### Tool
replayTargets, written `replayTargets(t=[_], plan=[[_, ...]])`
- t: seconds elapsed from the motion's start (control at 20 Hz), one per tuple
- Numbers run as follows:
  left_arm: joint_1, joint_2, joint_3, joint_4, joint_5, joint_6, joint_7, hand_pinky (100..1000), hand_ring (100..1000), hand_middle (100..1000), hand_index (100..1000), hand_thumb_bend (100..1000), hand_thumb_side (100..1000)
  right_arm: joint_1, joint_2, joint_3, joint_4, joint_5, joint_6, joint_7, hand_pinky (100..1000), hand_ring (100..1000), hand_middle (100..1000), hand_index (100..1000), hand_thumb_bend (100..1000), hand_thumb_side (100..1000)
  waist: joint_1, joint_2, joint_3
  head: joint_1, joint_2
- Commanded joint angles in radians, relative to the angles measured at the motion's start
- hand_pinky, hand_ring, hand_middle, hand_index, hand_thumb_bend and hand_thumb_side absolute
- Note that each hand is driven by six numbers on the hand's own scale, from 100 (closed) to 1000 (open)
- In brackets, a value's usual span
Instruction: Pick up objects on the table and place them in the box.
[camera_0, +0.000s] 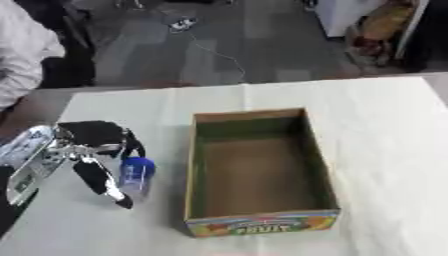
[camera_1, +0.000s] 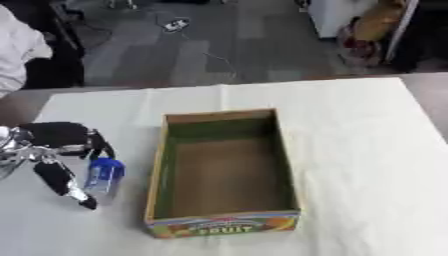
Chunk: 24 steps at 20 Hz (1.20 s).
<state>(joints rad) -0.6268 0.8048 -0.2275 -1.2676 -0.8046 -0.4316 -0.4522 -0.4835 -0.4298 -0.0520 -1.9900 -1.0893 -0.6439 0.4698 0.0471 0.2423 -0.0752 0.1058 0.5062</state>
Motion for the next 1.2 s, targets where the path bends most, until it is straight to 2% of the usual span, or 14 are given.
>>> replayTargets(t=[0.05, 0.4, 0.5, 0.65, 0.85, 0.95, 1.2], plan=[[-0.008, 0.014, 0.018, -0.005, 0.004, 0.002, 0.037, 355, 417, 479, 801, 880, 620, -0.019, -0.006, -0.003, -0.01, -0.005, -0.061, 0.065, 262, 307, 413, 515, 100, 1000, 0.0, -0.012, -0.001, 0.006, -0.013], [0.002, 0.005, 0.012, 0.0, -0.037, -0.013, 0.109, 281, 341, 401, 773, 851, 526, -0.021, -0.006, -0.003, -0.01, -0.006, -0.061, 0.065, 261, 307, 413, 515, 100, 1000, -0.001, -0.011, -0.002, 0.008, -0.012], [0.004, 0.003, 0.012, 0.0, -0.05, -0.017, 0.133, 257, 321, 379, 740, 805, 488, -0.021, -0.006, -0.003, -0.01, -0.006, -0.061, 0.065, 261, 307, 413, 515, 100, 1000, -0.001, -0.011, -0.002, 0.008, -0.011], [0.007, 0.003, 0.011, -0.002, -0.069, -0.021, 0.177, 219, 293, 346, 656, 687, 444, -0.021, -0.006, -0.004, -0.01, -0.006, -0.062, 0.065, 261, 307, 413, 515, 100, 1000, -0.002, -0.011, -0.001, 0.009, -0.009], [0.01, 0.005, 0.01, -0.003, -0.087, -0.024, 0.228, 166, 238, 302, 538, 535, 494, -0.02, -0.006, -0.004, -0.01, -0.006, -0.062, 0.066, 261, 307, 412, 514, 100, 1000, -0.002, -0.012, 0.001, 0.01, -0.005], [0.01, 0.008, 0.009, -0.01, -0.091, -0.035, 0.257, 129, 208, 294, 495, 489, 528, -0.02, -0.007, -0.004, -0.01, -0.006, -0.063, 0.065, 261, 307, 412, 514, 100, 1000, -0.002, -0.012, 0.002, 0.009, -0.005], [0.01, 0.016, 0.009, -0.031, -0.113, -0.071, 0.355, 100, 150, 241, 451, 461, 554, -0.018, -0.008, -0.005, -0.01, -0.005, -0.065, 0.065, 261, 307, 411, 513, 100, 1000, -0.003, -0.013, 0.004, 0.01, -0.004]])
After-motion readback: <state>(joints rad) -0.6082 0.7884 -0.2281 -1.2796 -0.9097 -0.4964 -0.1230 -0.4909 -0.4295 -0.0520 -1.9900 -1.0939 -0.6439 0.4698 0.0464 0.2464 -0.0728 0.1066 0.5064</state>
